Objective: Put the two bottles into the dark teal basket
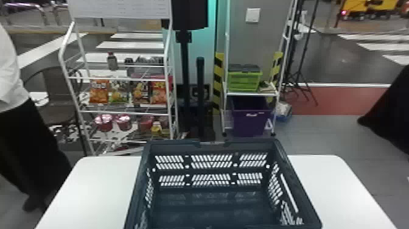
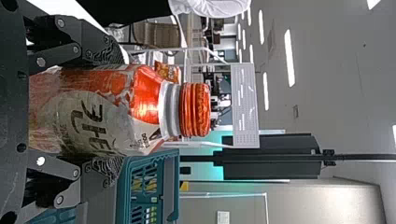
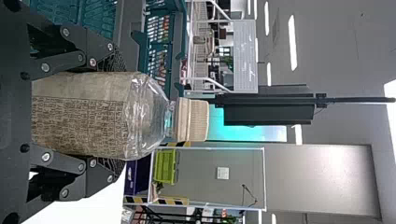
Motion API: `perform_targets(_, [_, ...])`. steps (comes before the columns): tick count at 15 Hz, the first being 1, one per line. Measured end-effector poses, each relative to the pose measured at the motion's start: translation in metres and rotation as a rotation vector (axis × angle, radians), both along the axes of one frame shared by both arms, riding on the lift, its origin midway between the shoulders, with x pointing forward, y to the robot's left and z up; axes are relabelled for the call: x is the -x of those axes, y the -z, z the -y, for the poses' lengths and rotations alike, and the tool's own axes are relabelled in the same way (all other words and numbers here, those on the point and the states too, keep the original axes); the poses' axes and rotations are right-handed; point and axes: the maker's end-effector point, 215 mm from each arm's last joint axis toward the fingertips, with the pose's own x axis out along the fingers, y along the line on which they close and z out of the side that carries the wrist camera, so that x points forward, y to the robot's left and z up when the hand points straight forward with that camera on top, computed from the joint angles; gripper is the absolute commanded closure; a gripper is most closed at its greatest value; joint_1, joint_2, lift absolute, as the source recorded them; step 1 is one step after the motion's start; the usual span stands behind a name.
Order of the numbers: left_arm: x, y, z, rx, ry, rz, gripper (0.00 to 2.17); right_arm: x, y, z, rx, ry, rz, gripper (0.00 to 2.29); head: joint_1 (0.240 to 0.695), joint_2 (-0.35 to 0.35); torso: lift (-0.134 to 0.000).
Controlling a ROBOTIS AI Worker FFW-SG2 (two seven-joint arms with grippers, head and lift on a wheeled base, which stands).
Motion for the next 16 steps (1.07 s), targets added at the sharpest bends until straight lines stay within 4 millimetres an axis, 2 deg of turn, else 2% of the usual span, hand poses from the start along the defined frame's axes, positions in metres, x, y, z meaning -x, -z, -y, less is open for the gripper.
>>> perform_targets(12, [-0.001, 0.003, -0.001, 0.004, -0.005, -0.003, 2.15, -0.003, -0.005, -0.001, 0.004, 0.003, 0.011, 2.22, 0.499, 0.000, 0.000])
perform_targets(14, [-0.001, 0.003, 0.000, 0.005, -0.002, -0.003, 2.15, -0.004, -0.012, -0.001, 0.005, 0.002, 0.022, 2.22, 0.499, 0.000, 0.000])
perform_targets(16, [-0.002, 0.003, 0.000, 0.005, 0.000, -0.002, 2.15, -0.008, -0.028, -0.001, 0.012, 0.000, 0.052, 2.22, 0.499, 0.000, 0.000])
